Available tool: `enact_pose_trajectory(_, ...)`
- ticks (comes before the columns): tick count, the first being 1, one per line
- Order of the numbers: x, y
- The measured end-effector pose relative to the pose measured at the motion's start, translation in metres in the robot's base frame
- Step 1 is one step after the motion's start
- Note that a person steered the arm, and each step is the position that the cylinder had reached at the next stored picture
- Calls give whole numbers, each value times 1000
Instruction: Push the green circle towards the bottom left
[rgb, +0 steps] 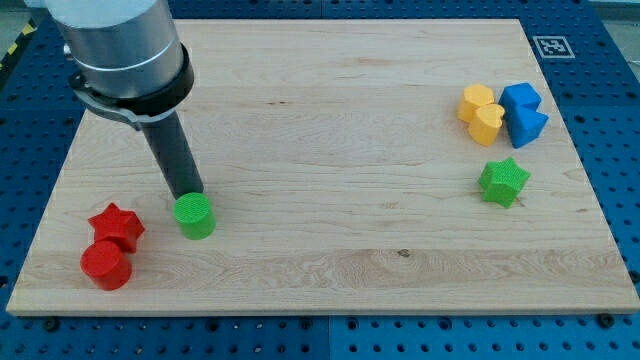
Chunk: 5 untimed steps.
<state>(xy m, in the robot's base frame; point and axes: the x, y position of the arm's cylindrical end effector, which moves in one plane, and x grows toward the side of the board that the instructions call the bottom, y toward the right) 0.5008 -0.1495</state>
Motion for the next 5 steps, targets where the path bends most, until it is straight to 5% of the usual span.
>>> enact_pose_trajectory(3,7,33)
enact_pose_trajectory(5,53,13)
